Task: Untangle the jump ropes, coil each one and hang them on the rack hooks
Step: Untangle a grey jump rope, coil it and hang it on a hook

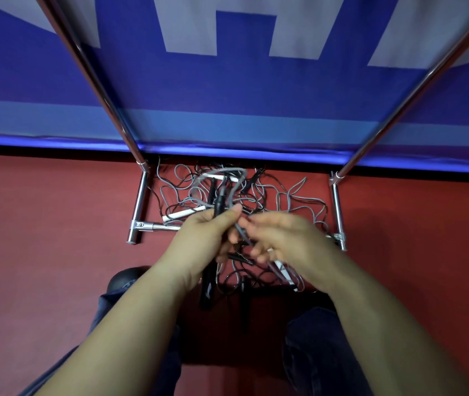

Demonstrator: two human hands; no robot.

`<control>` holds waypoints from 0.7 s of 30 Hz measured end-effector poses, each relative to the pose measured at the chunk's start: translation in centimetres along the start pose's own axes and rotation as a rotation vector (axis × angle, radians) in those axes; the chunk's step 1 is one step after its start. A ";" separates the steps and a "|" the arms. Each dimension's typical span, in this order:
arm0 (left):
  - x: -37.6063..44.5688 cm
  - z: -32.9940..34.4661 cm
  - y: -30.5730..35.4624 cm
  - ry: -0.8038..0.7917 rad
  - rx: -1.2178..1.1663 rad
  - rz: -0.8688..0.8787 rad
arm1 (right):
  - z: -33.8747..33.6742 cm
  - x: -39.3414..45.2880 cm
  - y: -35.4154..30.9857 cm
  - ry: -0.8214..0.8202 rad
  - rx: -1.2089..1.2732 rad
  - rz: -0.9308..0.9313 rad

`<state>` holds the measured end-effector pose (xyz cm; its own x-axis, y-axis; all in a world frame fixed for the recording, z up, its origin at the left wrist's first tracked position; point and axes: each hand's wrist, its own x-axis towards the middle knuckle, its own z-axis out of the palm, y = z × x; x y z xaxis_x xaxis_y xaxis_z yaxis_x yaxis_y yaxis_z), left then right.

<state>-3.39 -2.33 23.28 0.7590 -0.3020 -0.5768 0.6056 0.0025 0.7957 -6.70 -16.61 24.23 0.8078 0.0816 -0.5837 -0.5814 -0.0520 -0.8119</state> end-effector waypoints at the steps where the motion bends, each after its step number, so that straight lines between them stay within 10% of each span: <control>1: 0.1 0.0 0.1 0.008 -0.051 -0.010 | 0.4 -0.2 0.4 -0.071 -0.174 -0.021; 8: 0.0 -0.1 0.0 -0.002 -0.076 0.010 | -0.1 0.1 1.0 0.167 -0.564 -0.153; 16: -1.0 0.3 -0.5 -0.110 0.437 -0.001 | -0.7 0.3 -0.9 0.186 0.614 -0.003; 21: -0.4 0.2 -0.4 -0.033 0.218 0.012 | -0.5 0.3 -0.9 0.191 0.366 -0.111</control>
<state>-3.95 -2.45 23.22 0.7556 -0.3345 -0.5631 0.5277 -0.1983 0.8259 -5.93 -17.08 24.78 0.8508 -0.1212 -0.5114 -0.4579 0.3066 -0.8345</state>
